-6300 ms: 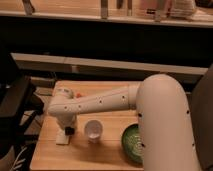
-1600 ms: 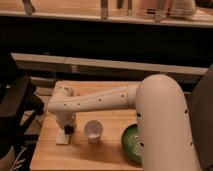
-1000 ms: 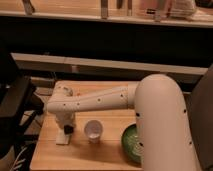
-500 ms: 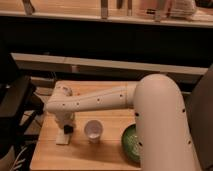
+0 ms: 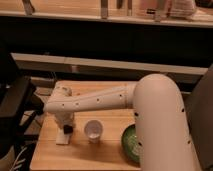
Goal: Place the eraser on the white sponge
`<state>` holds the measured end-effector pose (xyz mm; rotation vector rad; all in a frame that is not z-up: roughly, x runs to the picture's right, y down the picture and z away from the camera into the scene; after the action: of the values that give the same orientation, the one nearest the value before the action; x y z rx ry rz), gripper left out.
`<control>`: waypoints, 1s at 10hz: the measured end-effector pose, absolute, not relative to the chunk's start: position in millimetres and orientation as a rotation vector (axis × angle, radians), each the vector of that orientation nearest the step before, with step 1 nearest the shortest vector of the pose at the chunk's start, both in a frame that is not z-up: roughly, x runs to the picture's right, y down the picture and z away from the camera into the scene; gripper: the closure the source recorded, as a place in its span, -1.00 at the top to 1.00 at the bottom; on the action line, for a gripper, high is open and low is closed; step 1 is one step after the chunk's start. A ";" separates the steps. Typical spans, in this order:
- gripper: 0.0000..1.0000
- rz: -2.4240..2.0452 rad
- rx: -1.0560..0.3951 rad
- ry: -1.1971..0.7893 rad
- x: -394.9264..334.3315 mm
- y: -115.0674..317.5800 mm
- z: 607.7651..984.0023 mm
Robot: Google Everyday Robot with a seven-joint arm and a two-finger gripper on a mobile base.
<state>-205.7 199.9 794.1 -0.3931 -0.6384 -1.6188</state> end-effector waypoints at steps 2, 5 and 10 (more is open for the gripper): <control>-0.68 -1.619 -0.395 -0.639 -205.2 200.4 794.6; -0.07 -1.644 -0.392 -0.652 -208.9 203.2 793.8; 0.60 -1.649 -0.372 -0.685 -212.2 205.9 796.2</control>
<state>-212.2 205.9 796.2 -0.3723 -0.6855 -1.6490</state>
